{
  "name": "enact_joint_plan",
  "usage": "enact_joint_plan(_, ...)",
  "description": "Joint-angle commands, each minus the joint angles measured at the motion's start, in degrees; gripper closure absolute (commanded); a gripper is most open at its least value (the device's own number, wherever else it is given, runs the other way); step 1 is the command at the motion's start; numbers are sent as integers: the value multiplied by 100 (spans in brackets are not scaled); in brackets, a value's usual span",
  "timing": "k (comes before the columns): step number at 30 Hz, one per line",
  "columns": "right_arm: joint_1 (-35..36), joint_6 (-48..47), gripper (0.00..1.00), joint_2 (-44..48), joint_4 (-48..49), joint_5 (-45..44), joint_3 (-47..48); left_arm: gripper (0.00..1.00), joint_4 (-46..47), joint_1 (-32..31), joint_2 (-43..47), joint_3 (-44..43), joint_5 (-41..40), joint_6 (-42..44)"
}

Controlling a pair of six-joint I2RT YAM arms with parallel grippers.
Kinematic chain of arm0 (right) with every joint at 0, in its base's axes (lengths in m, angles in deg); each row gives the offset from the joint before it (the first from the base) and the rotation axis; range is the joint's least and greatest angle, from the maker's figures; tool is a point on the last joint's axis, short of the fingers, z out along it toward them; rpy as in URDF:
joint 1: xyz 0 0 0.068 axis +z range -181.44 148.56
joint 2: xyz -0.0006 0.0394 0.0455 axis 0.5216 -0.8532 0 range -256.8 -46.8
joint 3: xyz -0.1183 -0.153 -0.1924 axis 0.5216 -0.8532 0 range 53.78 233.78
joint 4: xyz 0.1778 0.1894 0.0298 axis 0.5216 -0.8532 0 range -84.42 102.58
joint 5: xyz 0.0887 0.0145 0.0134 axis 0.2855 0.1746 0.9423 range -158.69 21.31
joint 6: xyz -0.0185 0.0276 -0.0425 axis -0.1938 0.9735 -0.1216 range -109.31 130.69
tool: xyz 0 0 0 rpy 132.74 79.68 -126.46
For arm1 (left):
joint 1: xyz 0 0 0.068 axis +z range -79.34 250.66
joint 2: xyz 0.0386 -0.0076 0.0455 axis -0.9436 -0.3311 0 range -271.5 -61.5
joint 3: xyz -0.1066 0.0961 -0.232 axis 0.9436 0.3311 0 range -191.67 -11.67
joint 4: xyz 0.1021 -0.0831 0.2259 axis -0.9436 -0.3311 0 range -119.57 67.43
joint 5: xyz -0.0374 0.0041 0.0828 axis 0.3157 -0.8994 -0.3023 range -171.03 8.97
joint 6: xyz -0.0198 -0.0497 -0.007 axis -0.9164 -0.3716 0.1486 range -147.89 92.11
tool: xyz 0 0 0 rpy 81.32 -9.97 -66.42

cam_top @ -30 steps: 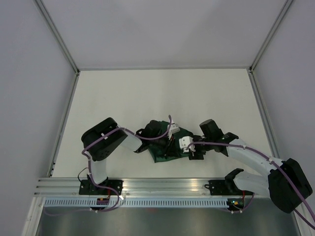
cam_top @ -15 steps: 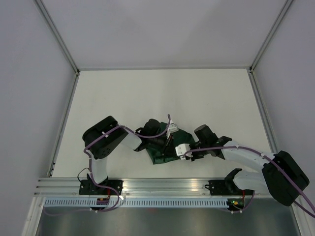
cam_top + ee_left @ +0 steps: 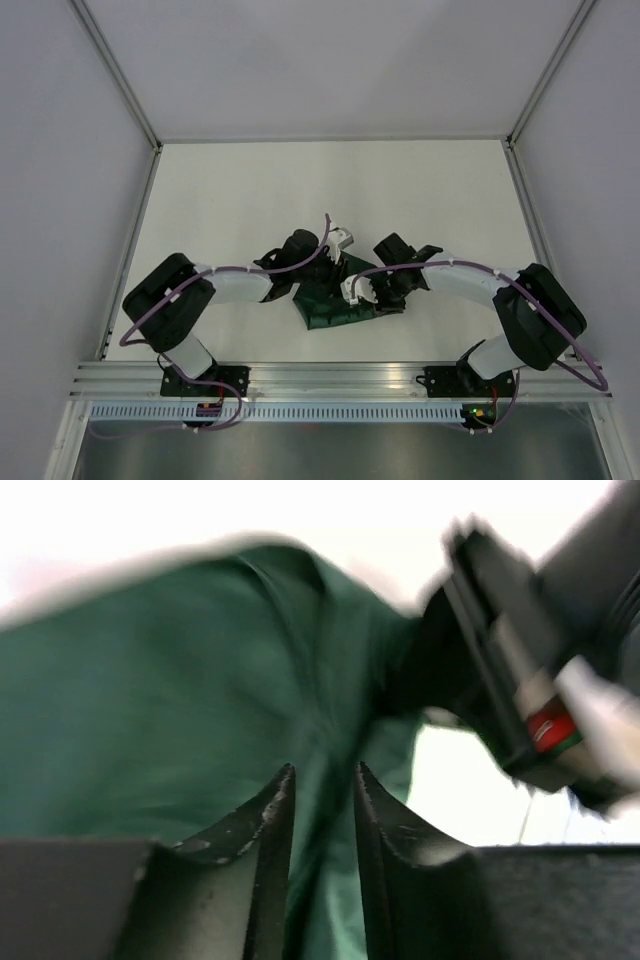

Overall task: Fold the napkin, place the utensils inside, and roll it up
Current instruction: Roll the napkin with the utensil

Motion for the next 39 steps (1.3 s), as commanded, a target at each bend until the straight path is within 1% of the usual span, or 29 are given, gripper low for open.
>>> enact_joint_plan(1, 10, 265, 95, -413, -793, -57, 244, 64, -351, 58, 637, -238, -1560, 327)
enact_joint_plan(3, 10, 388, 95, -537, -908, 49, 333, 62, -588, 84, 945, -255, -2262, 318)
enact_joint_plan(8, 10, 669, 96, -1187, -1207, 172, 771, 60, -704, 102, 1718, -71, -3511, 362)
enact_joint_plan(9, 1, 705, 96, -1301, -1259, 224, 851, 60, -712, 102, 2032, 16, -3670, 371)
enact_joint_plan(11, -8, 740, 96, -1653, -1496, 303, 1131, 58, -712, 102, 2341, 113, -4048, 371)
enact_joint_plan(12, -42, 766, 96, -1767, -1610, 373, 1229, 58, -747, 102, 2674, 201, -4207, 380)
enact_joint_plan(15, -130, 758, 96, -2198, -1813, 444, 1606, 57, -712, 102, 3133, 420, -4410, 441)
enact_joint_plan(16, -139, 758, 96, -2434, -1935, 488, 1721, 57, -686, 102, 3360, 474, -4410, 468)
enact_joint_plan(18, -201, 784, 96, -2690, -2137, 523, 2072, 57, -695, 76, 3485, 553, -4261, 660)
enact_joint_plan(19, -236, 819, 96, -2970, -2208, 515, 2204, 58, -747, 50, 3546, 562, -4235, 696)
enact_joint_plan(21, -297, 907, 96, -3409, -2453, 532, 2643, 59, -747, -3, 3582, 641, -4217, 845)
enact_joint_plan(22, -324, 881, 96, -3551, -2577, 593, 2923, 59, -695, -125, 3608, 676, -4226, 924)
enact_joint_plan(27, -517, 863, 96, -4106, -2947, 682, 3479, 59, -431, -679, 3758, 975, -4568, 1452)
enact_joint_plan(29, -561, 811, 96, -4264, -2991, 699, 3646, 58, -422, -960, 3714, 1001, -4673, 1837)
enact_joint_plan(32, -631, 697, 96, -4457, -3131, 726, 3839, 57, -431, -1408, 3451, 984, -4761, 2268)
enact_joint_plan(37, -746, 564, 96, -4765, -3316, 717, 4059, 56, -572, -2164, 2442, 703, -4885, 2718)
enact_joint_plan(39, -789, 556, 96, -4870, -3334, 717, 4095, 55, -554, -2323, 2186, 598, -4876, 2849)
